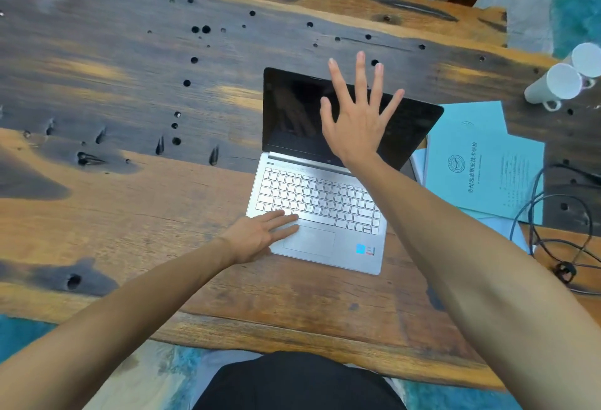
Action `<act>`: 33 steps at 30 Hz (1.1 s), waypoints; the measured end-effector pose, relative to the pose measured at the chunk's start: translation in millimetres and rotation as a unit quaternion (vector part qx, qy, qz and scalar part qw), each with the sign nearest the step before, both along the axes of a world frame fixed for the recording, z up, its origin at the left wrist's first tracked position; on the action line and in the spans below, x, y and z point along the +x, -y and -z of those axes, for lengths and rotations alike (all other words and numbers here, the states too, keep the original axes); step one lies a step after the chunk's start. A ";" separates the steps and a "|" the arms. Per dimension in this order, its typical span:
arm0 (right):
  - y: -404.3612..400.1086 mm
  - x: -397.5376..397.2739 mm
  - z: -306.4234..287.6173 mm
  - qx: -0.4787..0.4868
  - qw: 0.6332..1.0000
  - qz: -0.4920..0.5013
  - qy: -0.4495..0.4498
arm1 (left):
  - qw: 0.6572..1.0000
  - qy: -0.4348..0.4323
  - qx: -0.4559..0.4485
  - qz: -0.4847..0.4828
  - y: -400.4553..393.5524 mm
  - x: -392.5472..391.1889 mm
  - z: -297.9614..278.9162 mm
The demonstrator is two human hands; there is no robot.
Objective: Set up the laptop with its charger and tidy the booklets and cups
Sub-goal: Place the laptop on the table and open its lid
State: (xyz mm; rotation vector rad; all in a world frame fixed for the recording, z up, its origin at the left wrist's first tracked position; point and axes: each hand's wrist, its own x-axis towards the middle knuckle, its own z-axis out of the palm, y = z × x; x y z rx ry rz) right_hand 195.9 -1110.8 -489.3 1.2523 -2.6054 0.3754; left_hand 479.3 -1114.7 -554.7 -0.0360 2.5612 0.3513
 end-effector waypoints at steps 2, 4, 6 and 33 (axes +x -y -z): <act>6.3 -6.3 4.3 0.002 1.000 0.000 0.001 | 1.000 -0.002 0.005 -0.004 0.5 4.3 5.5; 12.3 -11.6 7.8 0.007 1.000 0.003 0.003 | 1.000 0.001 0.016 -0.011 0.0 11.3 11.6; 17.9 -16.0 10.7 0.011 1.000 0.007 0.009 | 0.999 0.002 0.022 -0.024 -0.5 18.2 16.8; -5.3 6.7 -9.7 -0.027 1.000 0.013 0.004 | 0.998 0.008 0.028 -0.055 -9.8 14.6 4.8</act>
